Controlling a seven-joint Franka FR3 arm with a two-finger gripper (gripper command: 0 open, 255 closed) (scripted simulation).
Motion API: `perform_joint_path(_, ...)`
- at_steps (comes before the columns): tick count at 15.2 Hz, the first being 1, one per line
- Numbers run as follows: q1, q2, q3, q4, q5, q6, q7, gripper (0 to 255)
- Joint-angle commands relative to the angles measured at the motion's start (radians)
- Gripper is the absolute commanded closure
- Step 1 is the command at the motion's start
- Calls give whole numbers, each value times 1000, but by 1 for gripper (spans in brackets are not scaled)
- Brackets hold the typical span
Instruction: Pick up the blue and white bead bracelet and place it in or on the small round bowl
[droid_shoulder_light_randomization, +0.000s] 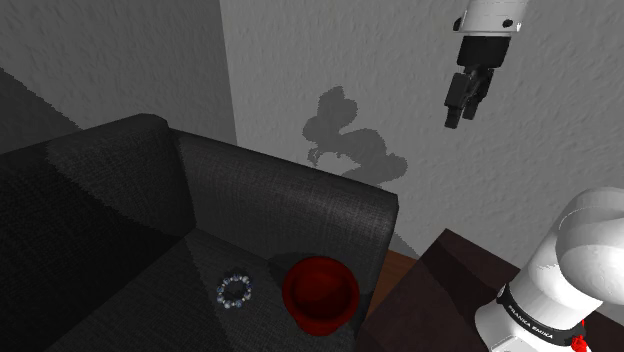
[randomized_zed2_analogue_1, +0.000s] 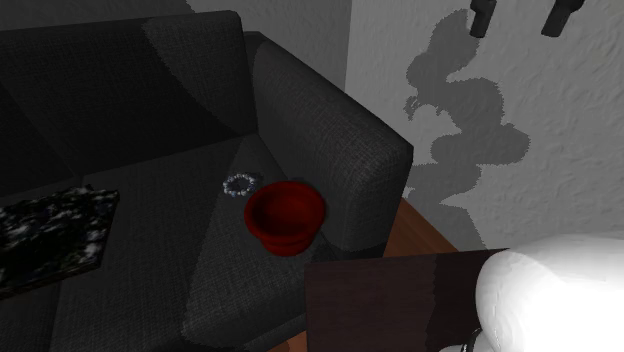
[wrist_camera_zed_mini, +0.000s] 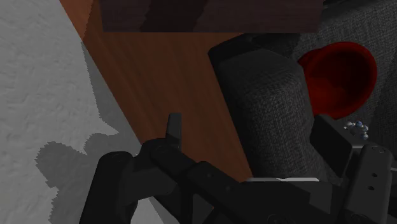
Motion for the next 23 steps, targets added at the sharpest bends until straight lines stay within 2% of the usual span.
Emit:
perform_joint_path(1,0,0,0,0,0,0,0,0)
perform_joint_path(12,60,193,170,-108,107,290,190,0)
perform_joint_path(18,84,365,260,-98,135,449,292,0)
perform_joint_path(23,98,537,330,-52,128,569,384,0)
